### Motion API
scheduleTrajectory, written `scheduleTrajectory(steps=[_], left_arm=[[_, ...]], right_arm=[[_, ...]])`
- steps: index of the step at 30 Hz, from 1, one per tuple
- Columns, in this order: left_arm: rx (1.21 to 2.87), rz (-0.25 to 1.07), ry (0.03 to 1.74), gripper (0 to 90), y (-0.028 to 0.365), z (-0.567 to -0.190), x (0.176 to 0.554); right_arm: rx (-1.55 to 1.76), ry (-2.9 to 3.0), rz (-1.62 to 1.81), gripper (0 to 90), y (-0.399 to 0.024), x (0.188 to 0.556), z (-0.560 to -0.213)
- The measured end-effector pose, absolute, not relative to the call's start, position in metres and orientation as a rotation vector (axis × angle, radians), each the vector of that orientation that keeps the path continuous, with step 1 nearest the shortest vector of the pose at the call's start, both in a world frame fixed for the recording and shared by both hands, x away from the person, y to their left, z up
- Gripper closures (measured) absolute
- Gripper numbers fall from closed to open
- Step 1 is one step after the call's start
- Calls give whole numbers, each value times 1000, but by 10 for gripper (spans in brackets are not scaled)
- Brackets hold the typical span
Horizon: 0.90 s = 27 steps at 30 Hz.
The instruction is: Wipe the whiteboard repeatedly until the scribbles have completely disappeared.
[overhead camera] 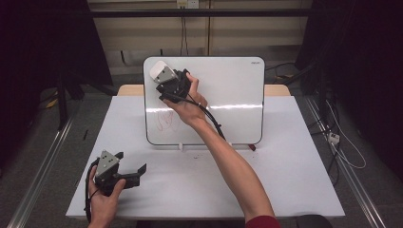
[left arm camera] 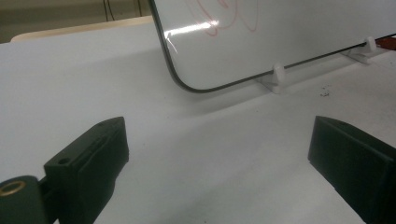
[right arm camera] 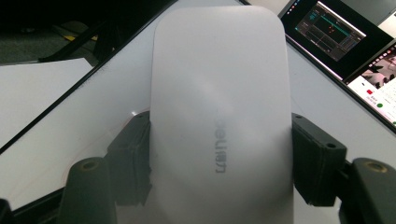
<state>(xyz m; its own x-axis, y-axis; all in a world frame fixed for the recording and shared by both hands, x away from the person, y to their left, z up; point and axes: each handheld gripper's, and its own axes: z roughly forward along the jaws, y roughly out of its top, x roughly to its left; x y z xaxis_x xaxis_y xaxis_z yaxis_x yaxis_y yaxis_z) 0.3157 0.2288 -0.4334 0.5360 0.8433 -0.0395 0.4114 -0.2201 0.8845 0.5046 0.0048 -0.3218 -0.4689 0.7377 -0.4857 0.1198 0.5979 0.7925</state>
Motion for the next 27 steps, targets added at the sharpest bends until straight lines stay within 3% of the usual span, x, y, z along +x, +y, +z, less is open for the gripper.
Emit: scheduleTrajectory(steps=[27], left_arm=[[1840, 580, 1042, 48, 229, -435, 317]], right_arm=[[632, 1947, 862, 315, 10, 496, -340]])
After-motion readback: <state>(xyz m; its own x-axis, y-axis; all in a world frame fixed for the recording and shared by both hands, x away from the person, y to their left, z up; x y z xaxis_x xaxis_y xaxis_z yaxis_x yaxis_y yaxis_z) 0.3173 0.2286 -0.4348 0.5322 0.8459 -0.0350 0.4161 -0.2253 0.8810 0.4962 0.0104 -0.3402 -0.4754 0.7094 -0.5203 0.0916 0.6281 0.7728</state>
